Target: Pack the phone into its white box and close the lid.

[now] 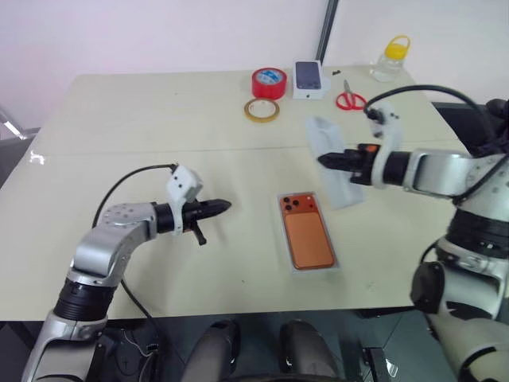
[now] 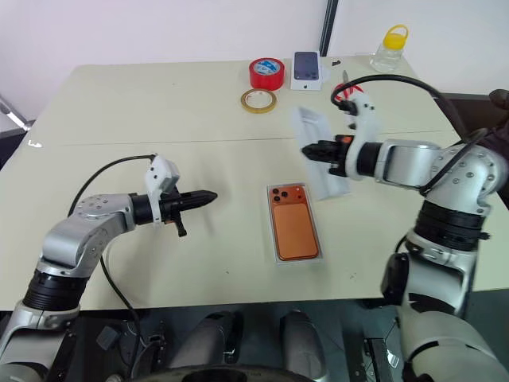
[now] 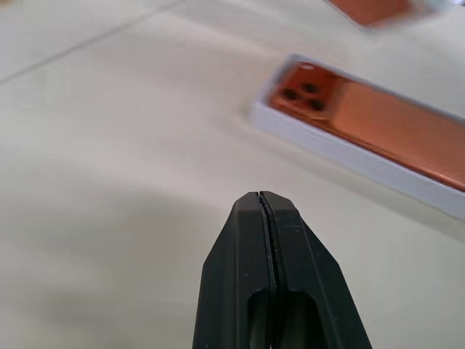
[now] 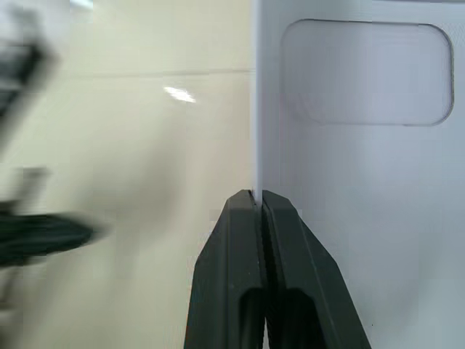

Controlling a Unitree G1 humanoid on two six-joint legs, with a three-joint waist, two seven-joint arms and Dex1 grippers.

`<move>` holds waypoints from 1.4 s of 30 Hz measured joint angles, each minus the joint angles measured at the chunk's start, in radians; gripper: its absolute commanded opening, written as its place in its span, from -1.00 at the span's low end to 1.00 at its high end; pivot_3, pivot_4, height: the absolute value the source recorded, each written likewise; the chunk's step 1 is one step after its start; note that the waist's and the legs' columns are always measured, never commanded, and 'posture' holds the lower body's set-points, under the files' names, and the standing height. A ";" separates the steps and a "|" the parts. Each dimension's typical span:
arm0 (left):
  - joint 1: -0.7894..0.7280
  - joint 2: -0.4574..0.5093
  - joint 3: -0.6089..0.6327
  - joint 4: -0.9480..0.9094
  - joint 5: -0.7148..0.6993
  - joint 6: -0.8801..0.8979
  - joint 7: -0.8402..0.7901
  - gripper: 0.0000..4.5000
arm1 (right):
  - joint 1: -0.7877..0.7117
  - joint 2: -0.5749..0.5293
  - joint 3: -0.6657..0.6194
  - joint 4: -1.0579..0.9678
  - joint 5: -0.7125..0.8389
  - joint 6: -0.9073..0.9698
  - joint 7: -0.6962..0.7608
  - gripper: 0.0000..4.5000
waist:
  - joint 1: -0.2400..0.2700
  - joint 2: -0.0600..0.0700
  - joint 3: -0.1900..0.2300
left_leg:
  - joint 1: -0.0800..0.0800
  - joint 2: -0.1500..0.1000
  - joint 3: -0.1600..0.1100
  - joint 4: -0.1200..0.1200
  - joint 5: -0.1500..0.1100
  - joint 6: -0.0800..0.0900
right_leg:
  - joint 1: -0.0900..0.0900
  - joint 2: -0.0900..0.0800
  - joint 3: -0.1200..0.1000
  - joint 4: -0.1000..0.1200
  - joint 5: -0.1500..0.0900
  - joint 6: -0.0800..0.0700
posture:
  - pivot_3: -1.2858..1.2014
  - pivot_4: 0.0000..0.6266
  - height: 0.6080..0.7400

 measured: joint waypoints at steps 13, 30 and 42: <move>-0.036 -0.013 -0.008 0.031 0.010 -0.024 0.012 -1.00 | 0.401 0.431 0.333 -0.316 0.726 -0.626 -0.953 -0.99 | -0.006 0.001 0.001 | -0.001 0.000 0.001 0.001 0.001 -0.001 | -0.002 0.001 0.001 0.003 0.000 0.000 | 0.03 -0.52 1.00; -0.101 -0.119 -0.247 -0.014 0.042 0.004 -0.039 -1.00 | 0.260 -0.235 0.340 -0.202 0.741 -0.417 -0.690 0.80 | -0.004 0.004 0.001 | 0.000 0.001 0.001 0.001 -0.003 0.006 | 0.000 0.001 0.000 0.001 0.000 0.000 | 0.03 -0.52 1.00; -0.140 -0.176 -0.321 -0.001 0.086 0.021 -0.028 -1.00 | 0.171 -0.557 0.493 -0.234 0.141 -0.316 -0.114 -0.96 | 0.002 0.004 0.001 | -0.001 0.000 0.001 0.003 -0.004 0.008 | 0.001 0.001 0.000 0.000 0.000 0.000 | 0.03 -0.52 1.00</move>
